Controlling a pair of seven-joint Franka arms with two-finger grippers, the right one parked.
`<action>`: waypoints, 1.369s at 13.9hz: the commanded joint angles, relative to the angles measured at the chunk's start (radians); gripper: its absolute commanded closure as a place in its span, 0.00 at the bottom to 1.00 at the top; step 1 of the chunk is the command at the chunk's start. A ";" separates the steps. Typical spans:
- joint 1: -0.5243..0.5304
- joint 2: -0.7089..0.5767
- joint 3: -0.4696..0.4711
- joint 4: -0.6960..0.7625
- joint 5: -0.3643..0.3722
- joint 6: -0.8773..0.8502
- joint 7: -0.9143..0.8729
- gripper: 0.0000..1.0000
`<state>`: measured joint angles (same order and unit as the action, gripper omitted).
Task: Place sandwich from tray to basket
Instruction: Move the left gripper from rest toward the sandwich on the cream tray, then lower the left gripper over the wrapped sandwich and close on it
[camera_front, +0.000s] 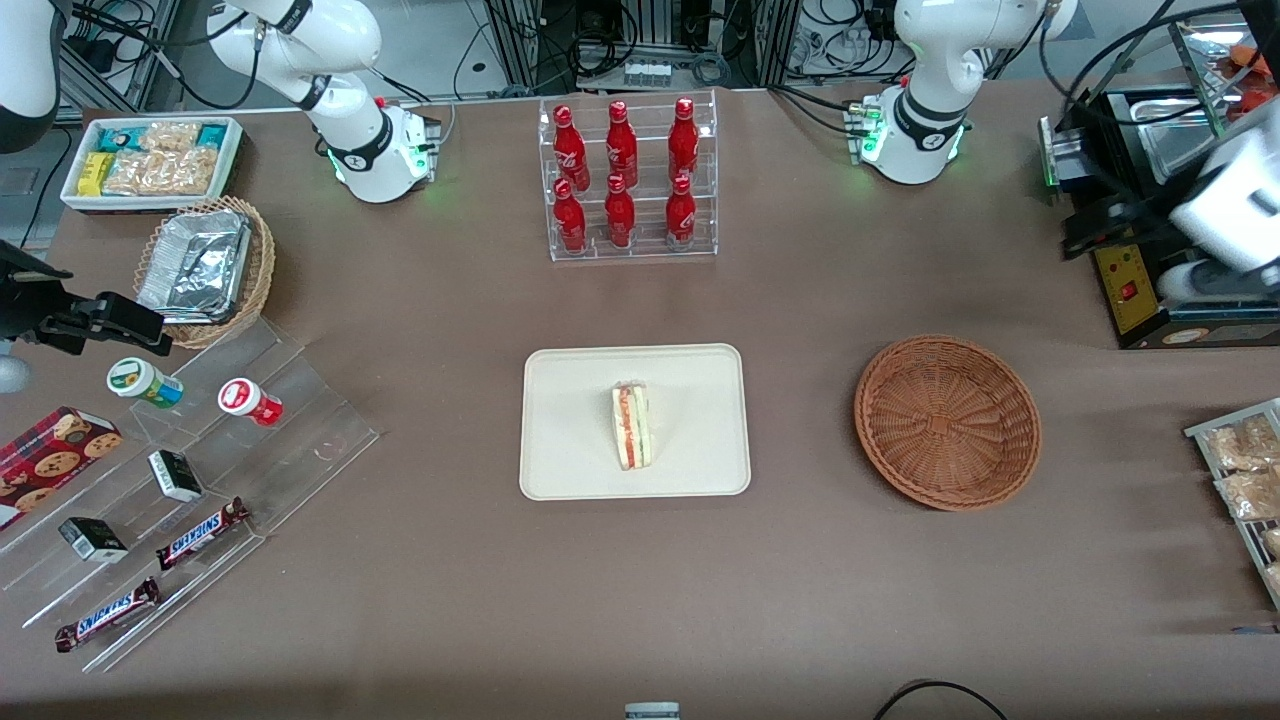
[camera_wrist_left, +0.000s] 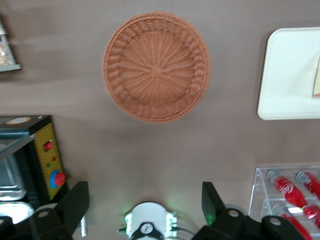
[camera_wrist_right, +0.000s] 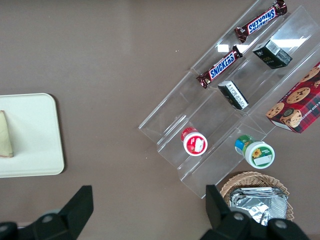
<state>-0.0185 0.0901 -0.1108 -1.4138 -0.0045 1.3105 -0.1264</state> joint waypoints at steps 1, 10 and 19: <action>-0.009 0.060 -0.091 0.003 -0.015 0.077 -0.145 0.01; -0.359 0.325 -0.145 0.021 0.018 0.418 -0.709 0.01; -0.564 0.628 -0.141 0.159 0.208 0.676 -0.993 0.01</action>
<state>-0.5446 0.6531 -0.2641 -1.3376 0.1710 1.9719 -1.0805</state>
